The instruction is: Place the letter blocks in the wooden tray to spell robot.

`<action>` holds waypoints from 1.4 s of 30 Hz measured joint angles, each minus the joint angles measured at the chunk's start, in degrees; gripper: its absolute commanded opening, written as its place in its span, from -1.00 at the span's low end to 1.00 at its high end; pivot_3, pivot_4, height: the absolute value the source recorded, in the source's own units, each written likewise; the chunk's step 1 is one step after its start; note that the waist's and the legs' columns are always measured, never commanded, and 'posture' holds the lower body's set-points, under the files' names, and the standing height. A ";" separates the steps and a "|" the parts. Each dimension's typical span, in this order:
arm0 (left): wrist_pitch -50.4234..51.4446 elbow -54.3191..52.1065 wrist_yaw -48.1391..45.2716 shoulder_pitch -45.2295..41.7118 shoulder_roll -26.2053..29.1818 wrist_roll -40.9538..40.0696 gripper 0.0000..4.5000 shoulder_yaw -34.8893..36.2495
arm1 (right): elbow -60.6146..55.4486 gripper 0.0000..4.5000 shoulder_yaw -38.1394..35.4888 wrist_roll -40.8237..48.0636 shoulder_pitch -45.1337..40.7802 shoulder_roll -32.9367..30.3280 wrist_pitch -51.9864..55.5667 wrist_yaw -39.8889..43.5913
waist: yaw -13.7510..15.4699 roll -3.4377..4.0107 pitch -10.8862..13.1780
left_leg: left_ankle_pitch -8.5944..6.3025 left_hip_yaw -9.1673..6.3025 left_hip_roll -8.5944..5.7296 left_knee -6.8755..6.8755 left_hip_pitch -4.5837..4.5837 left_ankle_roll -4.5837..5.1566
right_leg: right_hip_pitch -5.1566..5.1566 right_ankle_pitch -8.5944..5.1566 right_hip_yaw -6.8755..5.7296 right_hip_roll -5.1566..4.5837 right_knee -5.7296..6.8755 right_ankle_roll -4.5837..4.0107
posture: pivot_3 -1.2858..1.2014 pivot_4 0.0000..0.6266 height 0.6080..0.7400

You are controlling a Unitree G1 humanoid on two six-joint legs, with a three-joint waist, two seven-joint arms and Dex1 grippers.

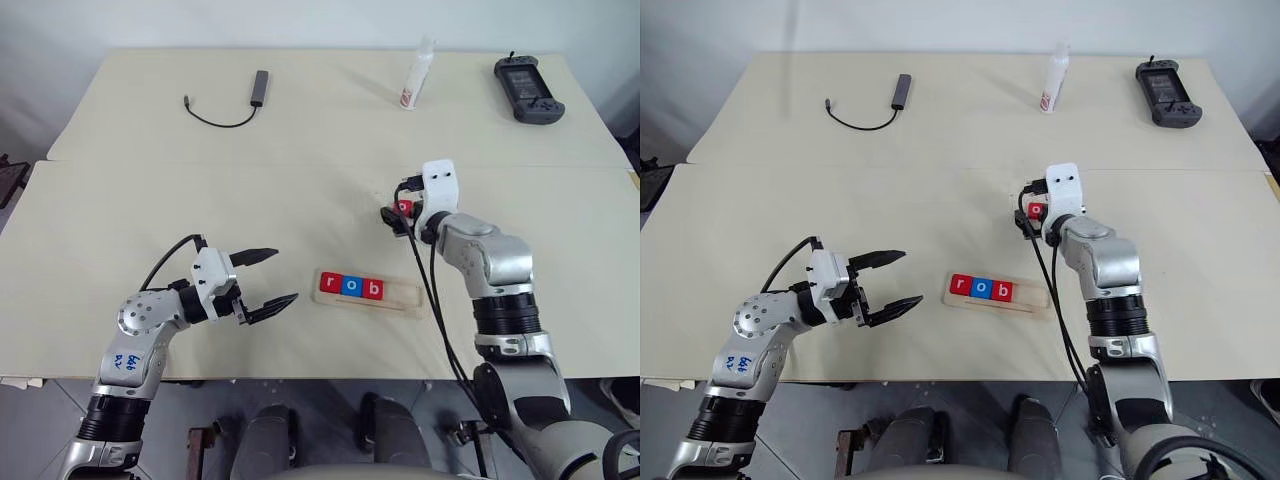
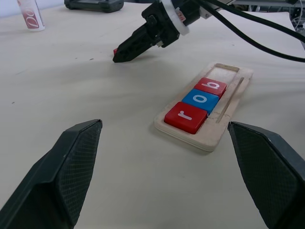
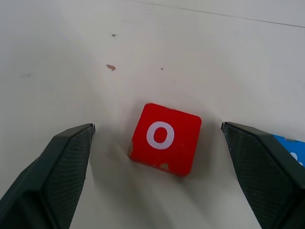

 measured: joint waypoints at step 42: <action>-2.32 12.38 -12.32 -11.49 -3.51 0.14 1.00 -5.23 | -66.50 0.96 -20.49 7.79 37.01 -6.93 41.05 6.01 | 0.56 0.05 -0.01 | -0.06 -0.08 -0.02 -0.02 -0.01 0.03 | 0.00 -0.01 0.05 0.02 -0.08 -0.02 | 0.03 -0.52 1.00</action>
